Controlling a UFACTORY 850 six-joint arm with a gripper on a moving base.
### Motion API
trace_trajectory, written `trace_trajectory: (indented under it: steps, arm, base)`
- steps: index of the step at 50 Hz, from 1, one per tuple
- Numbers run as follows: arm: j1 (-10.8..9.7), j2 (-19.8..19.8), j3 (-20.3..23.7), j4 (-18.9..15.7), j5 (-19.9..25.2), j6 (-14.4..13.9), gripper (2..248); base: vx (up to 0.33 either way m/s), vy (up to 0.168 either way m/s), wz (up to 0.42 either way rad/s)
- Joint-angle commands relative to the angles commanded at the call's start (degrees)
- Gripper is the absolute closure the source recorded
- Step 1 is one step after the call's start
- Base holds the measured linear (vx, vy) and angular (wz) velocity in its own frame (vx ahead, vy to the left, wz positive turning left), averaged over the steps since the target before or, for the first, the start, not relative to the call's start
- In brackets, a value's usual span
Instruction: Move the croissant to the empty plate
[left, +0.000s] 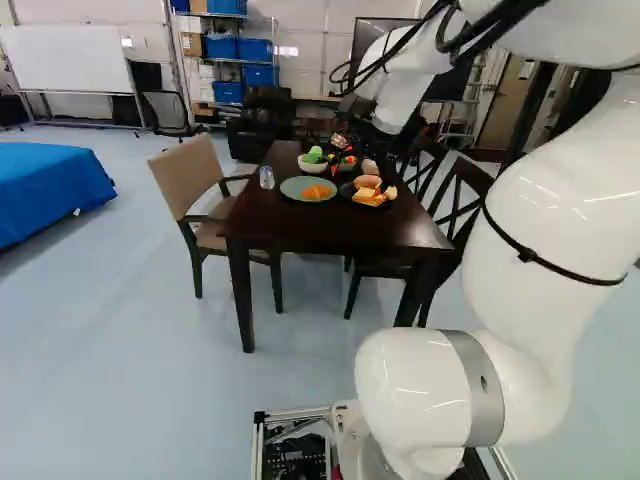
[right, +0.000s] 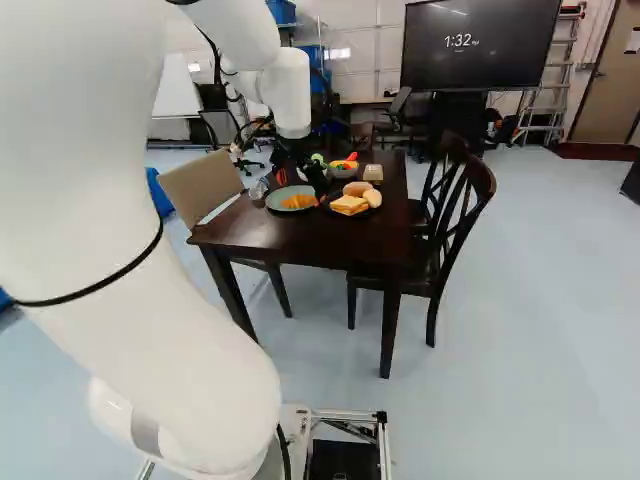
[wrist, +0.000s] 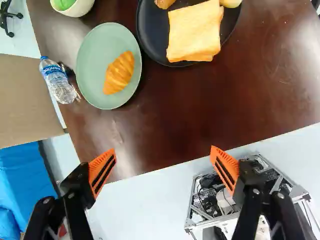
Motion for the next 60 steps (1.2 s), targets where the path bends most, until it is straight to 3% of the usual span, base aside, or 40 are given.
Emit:
trace_trajectory:
  steps: [51,60]
  arm:
    - [-1.8,17.1,15.9,0.0,0.0,0.0,3]
    - [-1.8,18.3,16.9,0.0,0.0,0.0,3]
  base:
    - [0.000,0.000,0.000]
    - [0.000,0.000,0.000]
